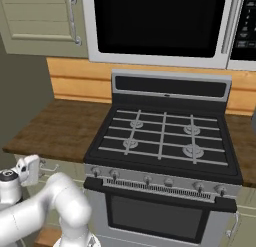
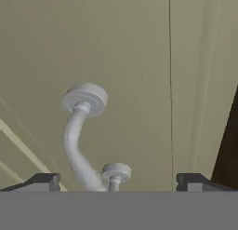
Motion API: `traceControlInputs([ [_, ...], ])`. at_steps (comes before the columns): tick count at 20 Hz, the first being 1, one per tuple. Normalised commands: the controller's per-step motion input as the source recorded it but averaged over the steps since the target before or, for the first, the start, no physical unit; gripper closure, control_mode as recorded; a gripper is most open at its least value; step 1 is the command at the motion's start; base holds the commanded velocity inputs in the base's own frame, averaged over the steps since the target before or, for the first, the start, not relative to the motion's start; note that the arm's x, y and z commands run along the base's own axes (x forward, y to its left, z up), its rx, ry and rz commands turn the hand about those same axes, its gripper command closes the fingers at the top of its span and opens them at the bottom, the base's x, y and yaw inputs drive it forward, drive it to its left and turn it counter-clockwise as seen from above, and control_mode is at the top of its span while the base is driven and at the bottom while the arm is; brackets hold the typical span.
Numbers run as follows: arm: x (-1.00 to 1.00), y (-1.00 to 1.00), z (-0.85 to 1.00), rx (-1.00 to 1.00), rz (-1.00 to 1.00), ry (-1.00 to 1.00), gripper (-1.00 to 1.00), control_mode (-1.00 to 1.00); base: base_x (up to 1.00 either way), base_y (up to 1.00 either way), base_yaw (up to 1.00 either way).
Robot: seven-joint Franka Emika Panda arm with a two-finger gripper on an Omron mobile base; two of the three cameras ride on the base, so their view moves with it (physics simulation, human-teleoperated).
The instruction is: Take a straw from the drawer in front and place it inside the glass cup on the dining counter.
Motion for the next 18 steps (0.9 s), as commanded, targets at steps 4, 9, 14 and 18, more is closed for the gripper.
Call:
traceControlInputs([
  [4, 0.16, 0.10, -0.55, -0.05, 0.00, -0.11, -1.00, -1.00, 0.00, 0.00, 0.00],
  [9, 0.00, 0.10, -0.43, -0.05, 0.00, -0.07, -1.00, -1.00, 0.00, 0.00, 0.00],
  [14, 0.27, 0.00, -0.05, 0.00, 0.01, -0.02, -1.00, -1.00, 0.00, 0.00, 0.00],
  [18, 0.48, 0.01, -0.29, -0.03, 0.07, 0.00, -1.00, -1.00, 0.00, 0.00, 0.00],
])
